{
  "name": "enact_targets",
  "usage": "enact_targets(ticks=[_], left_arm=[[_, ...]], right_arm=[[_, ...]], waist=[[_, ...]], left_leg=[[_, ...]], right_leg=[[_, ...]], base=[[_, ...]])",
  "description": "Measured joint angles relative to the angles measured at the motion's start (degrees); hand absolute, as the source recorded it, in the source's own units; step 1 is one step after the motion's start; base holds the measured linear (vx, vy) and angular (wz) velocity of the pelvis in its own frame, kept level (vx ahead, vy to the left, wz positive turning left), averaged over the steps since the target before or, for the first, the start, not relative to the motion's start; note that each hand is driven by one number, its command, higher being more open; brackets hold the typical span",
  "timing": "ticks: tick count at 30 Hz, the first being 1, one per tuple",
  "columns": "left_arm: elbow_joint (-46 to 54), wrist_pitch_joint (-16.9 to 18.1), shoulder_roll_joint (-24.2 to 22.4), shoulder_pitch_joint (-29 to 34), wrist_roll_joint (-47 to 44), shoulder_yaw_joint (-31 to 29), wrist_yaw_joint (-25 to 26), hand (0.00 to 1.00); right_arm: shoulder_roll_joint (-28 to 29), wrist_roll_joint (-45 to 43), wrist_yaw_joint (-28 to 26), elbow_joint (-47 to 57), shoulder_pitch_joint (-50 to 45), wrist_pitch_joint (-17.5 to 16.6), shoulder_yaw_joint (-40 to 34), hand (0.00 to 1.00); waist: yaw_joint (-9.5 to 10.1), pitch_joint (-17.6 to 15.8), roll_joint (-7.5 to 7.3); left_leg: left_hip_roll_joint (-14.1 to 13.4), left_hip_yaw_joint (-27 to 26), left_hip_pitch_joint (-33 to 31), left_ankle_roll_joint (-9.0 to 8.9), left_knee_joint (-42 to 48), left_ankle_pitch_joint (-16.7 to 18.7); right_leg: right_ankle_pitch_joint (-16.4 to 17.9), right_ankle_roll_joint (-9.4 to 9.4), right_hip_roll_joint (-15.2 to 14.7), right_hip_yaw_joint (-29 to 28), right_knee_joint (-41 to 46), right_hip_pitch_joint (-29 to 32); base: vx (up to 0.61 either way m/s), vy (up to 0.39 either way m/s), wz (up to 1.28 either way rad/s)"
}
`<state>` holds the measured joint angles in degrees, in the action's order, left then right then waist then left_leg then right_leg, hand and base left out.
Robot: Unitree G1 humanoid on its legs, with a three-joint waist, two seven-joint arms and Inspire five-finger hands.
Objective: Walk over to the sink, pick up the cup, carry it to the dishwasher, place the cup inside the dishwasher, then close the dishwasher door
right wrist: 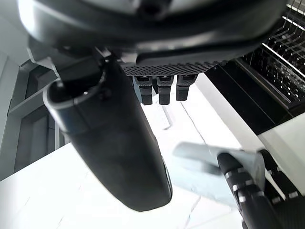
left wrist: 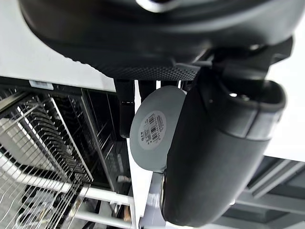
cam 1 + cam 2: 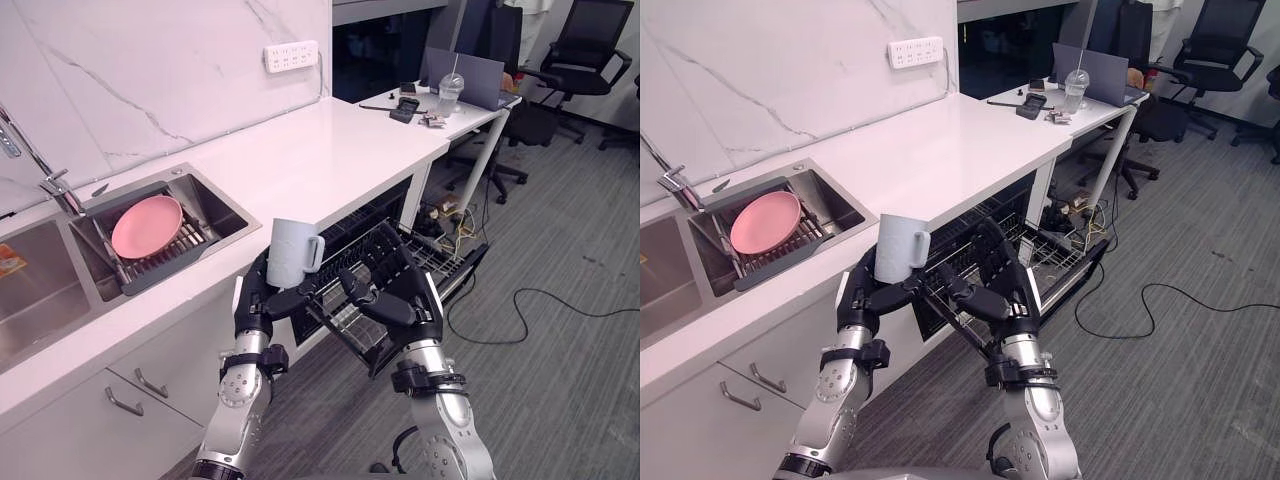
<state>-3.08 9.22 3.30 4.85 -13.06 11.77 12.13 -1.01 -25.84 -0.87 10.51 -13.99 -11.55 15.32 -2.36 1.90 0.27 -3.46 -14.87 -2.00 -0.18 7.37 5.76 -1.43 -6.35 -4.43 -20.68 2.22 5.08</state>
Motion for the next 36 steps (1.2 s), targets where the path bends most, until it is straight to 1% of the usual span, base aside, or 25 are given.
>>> enact_targets(ticks=[5,7,9,10,13,22,27,29,32,36], left_arm=[[0.00,-0.07,-0.04,-0.10,3.82,3.29,-1.16,0.30],[0.00,-0.09,-0.10,-0.52,5.15,5.21,-1.68,0.30],[0.00,-0.17,-0.26,-0.96,5.42,6.48,-2.06,0.30],[0.00,-0.17,-0.18,-1.43,5.80,6.91,-2.08,0.30],[0.00,-0.17,-0.09,-2.29,6.31,8.08,-2.12,0.30],[0.00,-0.23,0.18,-2.61,6.47,11.24,-2.55,0.30],[0.00,-0.24,0.23,-2.87,8.61,12.79,-2.83,0.30],[-0.09,-0.27,0.70,-3.66,8.61,13.62,-2.96,0.30],[-0.35,-0.56,2.17,-4.77,9.30,15.30,-3.72,0.30],[-2.45,-0.92,2.59,-6.64,11.14,15.81,-3.80,0.30]], right_arm=[[0.01,0.01,0.04,-0.01,0.00,0.00,0.26,0.90],[0.02,0.01,0.10,-0.06,0.00,0.00,0.29,0.90],[0.13,0.02,0.55,-0.15,-0.01,0.00,0.35,0.90],[0.20,0.01,1.17,-0.15,0.00,0.00,0.29,0.90],[0.20,0.02,2.29,-0.33,0.00,0.00,0.30,0.90],[0.20,-0.33,5.56,-3.43,1.33,0.02,0.27,0.90],[0.20,-4.62,6.21,-3.47,2.48,0.02,0.12,0.90],[0.14,-6.37,6.28,-3.60,2.73,0.02,-0.31,0.90],[-0.10,-8.91,6.26,-5.95,4.81,0.02,-1.09,0.90],[-1.10,-11.56,6.31,-7.94,6.02,0.14,-1.50,0.90]], waist=[[-0.02,0.05,0.09],[-0.02,0.06,0.10],[-0.02,0.07,0.08],[-0.02,0.09,0.07],[-0.03,0.15,0.03],[0.17,0.67,0.00],[0.21,2.31,-0.09],[0.21,2.36,-0.12],[0.19,2.37,-0.22],[0.44,2.28,-0.48]], left_leg=[[0.35,0.88,1.03,-0.22,-3.45,-2.35],[0.46,1.04,1.27,-0.76,-4.48,-3.30],[0.56,1.12,1.62,-0.86,-5.19,-3.87],[0.57,1.16,1.64,-0.47,-5.30,-4.25],[0.71,1.72,1.81,-0.53,-6.06,-4.68],[1.48,3.50,3.33,-0.39,-10.59,-7.54],[1.58,4.14,3.95,-0.59,-12.34,-8.55],[1.49,4.73,3.96,-0.40,-12.16,-8.78],[1.27,5.49,3.74,-0.79,-12.12,-8.83],[1.10,6.24,3.34,-0.98,-12.10,-9.09]], right_leg=[[-0.02,0.05,0.13,0.60,-0.52,0.17],[-0.06,0.10,0.13,0.79,-0.62,0.35],[-0.06,0.10,0.13,0.89,-0.65,0.36],[-0.06,0.10,0.11,0.95,-0.72,0.34],[-0.06,0.09,-0.05,1.56,-1.03,0.04],[0.00,0.00,-0.47,3.35,-1.30,-0.46],[0.15,-0.09,-0.48,4.08,-1.28,-0.57],[0.16,-0.07,-0.64,4.66,-1.31,-0.98],[0.20,-0.01,-0.69,5.29,-1.32,-1.11],[0.27,0.12,-0.68,6.06,-1.30,-1.09]], base=[[-0.04,-0.062,0.04],[-0.01,-0.039,0.04],[0.00,-0.039,0.02],[0.00,-0.032,0.02],[0.00,-0.026,0.09],[-0.02,-0.028,0.11],[-0.03,-0.030,0.07],[-0.02,-0.025,0.14],[-0.03,-0.034,0.13],[-0.02,-0.032,0.11]])
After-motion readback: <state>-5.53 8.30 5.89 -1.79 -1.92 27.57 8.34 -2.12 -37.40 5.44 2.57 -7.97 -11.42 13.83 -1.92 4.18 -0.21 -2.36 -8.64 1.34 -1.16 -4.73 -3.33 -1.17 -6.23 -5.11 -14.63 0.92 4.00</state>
